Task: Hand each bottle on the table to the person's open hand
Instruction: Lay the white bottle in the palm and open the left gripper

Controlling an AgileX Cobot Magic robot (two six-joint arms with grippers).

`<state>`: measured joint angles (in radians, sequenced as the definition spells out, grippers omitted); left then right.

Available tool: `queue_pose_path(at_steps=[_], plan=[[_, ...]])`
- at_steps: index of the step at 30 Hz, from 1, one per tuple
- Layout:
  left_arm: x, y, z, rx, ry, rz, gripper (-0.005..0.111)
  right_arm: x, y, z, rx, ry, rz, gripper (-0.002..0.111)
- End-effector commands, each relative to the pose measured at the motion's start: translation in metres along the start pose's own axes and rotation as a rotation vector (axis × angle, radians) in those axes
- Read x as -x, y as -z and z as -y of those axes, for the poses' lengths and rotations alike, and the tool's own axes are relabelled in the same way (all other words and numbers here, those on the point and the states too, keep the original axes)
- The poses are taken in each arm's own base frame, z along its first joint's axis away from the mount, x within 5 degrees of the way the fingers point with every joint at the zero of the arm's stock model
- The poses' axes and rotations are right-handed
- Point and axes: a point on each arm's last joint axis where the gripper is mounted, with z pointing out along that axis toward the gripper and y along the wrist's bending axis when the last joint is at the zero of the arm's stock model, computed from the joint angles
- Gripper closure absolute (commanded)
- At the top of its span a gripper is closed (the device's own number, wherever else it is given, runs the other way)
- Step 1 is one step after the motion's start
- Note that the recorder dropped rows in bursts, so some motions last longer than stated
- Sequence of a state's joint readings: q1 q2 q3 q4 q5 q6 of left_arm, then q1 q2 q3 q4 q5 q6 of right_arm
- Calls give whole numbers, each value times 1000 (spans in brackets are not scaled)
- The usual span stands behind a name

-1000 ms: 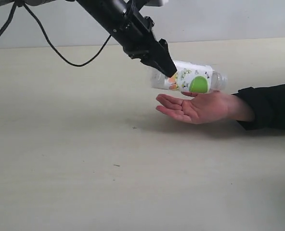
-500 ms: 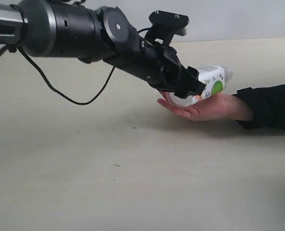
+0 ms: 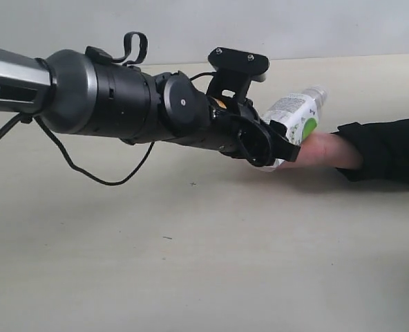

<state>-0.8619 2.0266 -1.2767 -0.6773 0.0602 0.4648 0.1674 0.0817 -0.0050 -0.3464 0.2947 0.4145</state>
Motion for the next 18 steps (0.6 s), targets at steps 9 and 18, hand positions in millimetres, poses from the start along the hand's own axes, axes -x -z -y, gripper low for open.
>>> queue_pose_path(at_steps=[9,18], plan=[[5,4,1,9,37,38,97,0,-1,0,0,4,6,108],[12,5,-1,28,72,93,41,-1,-1,0,-1,4,3,108]])
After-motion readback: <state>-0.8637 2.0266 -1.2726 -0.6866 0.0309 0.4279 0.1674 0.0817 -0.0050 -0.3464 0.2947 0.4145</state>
